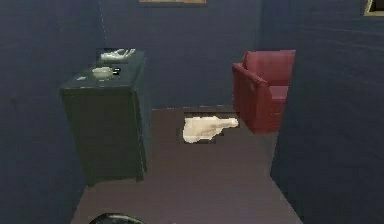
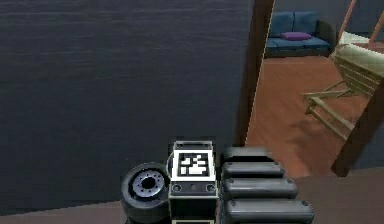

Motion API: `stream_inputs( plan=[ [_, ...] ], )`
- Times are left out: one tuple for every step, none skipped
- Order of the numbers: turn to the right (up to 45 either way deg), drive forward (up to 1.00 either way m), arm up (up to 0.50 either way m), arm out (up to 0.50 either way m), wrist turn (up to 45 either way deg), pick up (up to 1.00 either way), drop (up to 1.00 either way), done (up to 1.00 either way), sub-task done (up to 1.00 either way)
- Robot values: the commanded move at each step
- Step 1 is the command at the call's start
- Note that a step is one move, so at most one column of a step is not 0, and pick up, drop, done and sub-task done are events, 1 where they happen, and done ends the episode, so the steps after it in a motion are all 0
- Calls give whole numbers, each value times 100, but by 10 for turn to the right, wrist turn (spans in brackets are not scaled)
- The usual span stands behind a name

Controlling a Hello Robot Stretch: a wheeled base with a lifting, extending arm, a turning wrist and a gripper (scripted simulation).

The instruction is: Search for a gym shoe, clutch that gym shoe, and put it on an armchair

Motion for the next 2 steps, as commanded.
stream_inputs(
  plan=[
    [90,0,0,0,0,0,0,0,0],
    [0,100,0,0,0,0,0,0,0]
  ],
)
